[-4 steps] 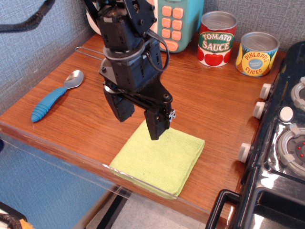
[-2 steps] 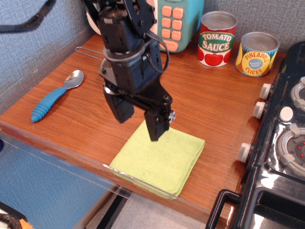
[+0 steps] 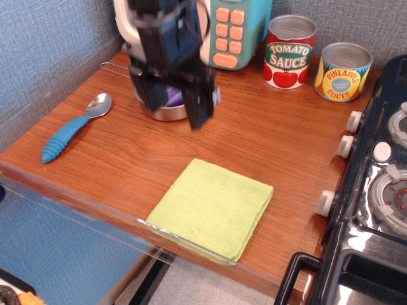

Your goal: Place the eggplant on the green cloth.

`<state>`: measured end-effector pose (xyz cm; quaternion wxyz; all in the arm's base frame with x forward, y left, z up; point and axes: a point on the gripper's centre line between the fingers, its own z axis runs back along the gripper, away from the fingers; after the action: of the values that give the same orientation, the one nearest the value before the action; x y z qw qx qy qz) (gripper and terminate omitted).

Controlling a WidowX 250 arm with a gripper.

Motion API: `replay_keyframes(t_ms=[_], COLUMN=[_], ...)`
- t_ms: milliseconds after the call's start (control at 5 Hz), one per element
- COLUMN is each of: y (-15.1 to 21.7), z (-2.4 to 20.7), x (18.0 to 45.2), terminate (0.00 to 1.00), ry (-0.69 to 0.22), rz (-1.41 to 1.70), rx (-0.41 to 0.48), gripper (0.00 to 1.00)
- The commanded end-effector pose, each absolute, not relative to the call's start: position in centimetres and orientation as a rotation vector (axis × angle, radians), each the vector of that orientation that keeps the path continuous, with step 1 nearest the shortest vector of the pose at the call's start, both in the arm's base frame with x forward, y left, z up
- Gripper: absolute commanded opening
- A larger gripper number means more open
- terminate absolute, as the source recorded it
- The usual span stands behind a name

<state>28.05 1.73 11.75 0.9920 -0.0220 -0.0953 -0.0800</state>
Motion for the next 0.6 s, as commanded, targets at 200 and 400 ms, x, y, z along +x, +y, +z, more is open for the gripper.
replay_keyframes(t_ms=[200,400], y=[8.5,9.4], z=[10.9,7.9], x=[36.9,38.9], terminate=[0.0,0.0], ry=[-0.209,-0.149], rz=[-0.102,-0.105], rx=[0.047,0.054], gripper=[1.0,1.0])
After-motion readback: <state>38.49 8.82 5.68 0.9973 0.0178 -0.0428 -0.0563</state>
